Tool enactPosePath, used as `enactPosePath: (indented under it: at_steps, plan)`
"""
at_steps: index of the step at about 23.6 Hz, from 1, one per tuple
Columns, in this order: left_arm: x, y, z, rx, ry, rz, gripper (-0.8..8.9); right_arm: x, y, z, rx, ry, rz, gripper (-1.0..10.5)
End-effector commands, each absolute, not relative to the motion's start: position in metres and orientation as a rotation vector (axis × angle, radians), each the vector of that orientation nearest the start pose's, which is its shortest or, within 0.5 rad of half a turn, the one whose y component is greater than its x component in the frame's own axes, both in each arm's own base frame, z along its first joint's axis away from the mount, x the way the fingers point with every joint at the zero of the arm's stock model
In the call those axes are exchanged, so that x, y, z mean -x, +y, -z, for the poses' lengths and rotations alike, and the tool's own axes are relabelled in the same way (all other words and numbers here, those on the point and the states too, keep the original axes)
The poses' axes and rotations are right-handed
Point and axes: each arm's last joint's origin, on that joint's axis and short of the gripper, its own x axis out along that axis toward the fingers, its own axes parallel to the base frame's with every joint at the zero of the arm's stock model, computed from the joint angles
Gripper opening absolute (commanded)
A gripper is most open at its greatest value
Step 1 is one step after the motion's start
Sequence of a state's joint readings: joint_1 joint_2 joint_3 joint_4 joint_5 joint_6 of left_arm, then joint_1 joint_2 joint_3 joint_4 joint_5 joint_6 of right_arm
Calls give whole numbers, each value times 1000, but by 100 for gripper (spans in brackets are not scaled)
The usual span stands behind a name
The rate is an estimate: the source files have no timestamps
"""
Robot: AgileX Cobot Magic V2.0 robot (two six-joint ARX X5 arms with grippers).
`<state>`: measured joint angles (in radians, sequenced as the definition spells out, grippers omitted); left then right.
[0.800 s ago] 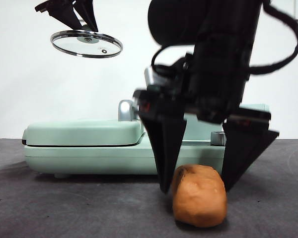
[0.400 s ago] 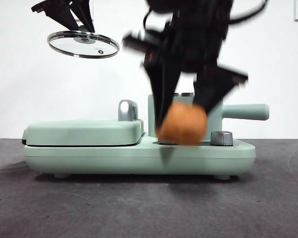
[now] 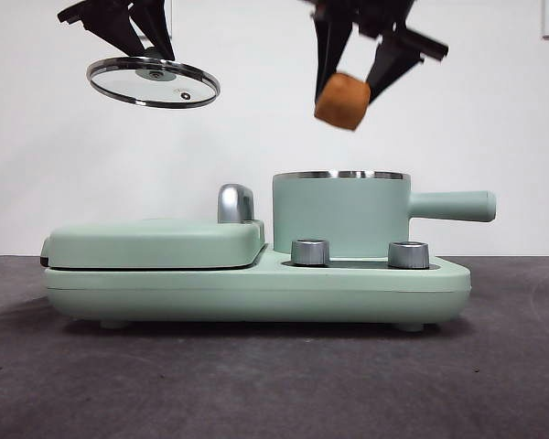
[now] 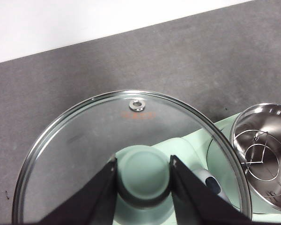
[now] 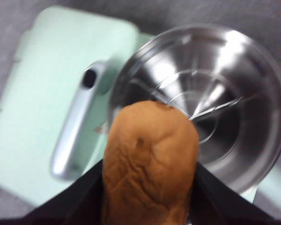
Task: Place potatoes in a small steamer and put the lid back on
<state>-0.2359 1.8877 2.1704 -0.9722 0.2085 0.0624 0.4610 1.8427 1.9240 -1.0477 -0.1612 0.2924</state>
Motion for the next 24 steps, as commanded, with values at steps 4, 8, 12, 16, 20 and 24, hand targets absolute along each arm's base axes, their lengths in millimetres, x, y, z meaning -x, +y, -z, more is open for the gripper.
enactPosePath:
  at_steps: [4, 8, 12, 16, 20, 24]
  plan:
    - [-379, -100, -434, -73, 618, 463, 55, -377, 183, -330, -103, 1063, -413, 120]
    - [-379, -100, -434, -73, 619, 463, 55, -391, 187, -308, -93, 1094, -403, 120]
    - [-379, -100, -433, -73, 623, 463, 55, -402, 191, -285, -66, 1128, -394, 120]
    - [-379, -100, -433, -73, 625, 462, 55, -404, 192, -277, -61, 1154, -389, 122]
    - [-379, -100, -433, -73, 626, 462, 55, -404, 190, -277, -60, 1172, -381, 393]
    - [-378, -100, -431, -73, 644, 463, 55, -403, 178, -308, -91, 1156, -356, 521]
